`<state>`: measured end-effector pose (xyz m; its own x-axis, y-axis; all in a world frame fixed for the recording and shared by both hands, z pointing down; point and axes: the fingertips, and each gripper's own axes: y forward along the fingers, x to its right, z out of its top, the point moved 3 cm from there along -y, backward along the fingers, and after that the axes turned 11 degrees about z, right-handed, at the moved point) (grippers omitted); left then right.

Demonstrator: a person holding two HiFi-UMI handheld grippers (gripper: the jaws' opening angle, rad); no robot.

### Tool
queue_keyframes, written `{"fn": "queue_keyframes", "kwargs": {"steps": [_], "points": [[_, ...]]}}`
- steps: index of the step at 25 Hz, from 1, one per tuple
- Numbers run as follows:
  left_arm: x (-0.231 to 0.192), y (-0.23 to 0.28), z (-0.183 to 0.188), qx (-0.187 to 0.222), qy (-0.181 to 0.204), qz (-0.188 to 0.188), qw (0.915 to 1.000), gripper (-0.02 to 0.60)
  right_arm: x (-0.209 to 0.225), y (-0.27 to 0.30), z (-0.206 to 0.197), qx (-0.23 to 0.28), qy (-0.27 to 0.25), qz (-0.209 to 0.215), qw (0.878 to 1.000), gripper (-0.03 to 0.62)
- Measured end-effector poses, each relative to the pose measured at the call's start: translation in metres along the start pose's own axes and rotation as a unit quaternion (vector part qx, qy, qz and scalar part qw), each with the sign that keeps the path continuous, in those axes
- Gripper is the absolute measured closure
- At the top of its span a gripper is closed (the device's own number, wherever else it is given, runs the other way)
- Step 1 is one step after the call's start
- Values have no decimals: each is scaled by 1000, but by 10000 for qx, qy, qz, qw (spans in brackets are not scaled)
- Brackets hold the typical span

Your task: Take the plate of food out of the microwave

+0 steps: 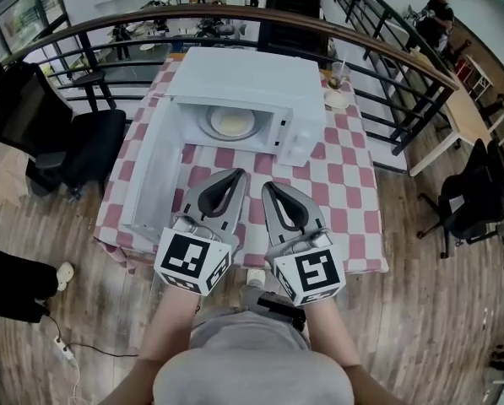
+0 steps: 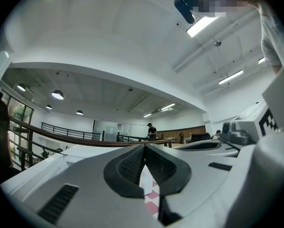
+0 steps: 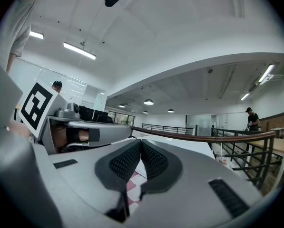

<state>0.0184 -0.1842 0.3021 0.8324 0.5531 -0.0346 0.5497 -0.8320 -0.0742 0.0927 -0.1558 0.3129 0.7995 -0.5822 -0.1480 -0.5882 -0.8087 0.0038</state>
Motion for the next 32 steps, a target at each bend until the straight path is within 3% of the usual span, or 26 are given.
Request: {"fn": "queue_keyframes", "kwargs": {"steps": [12,19,25,29,32], "points": [[-24,69,-24,-282,-83,453,9985,578,63,53,-21,-87,31,610,9981,568],[-36,99,-45,-504,-403,838,9944,574,89,74,-40,-166,143,1014,9946,568],[-45,112,-75,-842,-725,1143,9872,396,108,82,-58,-237,336,1056,9936,568],[-55,116,-89,-948,-1079,1188,9825,392,110,87,-66,-320,419,1106,9925,568],[-62,119,-100,-1032,-1216,1244,9793,429,109,91,-69,-354,443,1118,9921,568]]}}
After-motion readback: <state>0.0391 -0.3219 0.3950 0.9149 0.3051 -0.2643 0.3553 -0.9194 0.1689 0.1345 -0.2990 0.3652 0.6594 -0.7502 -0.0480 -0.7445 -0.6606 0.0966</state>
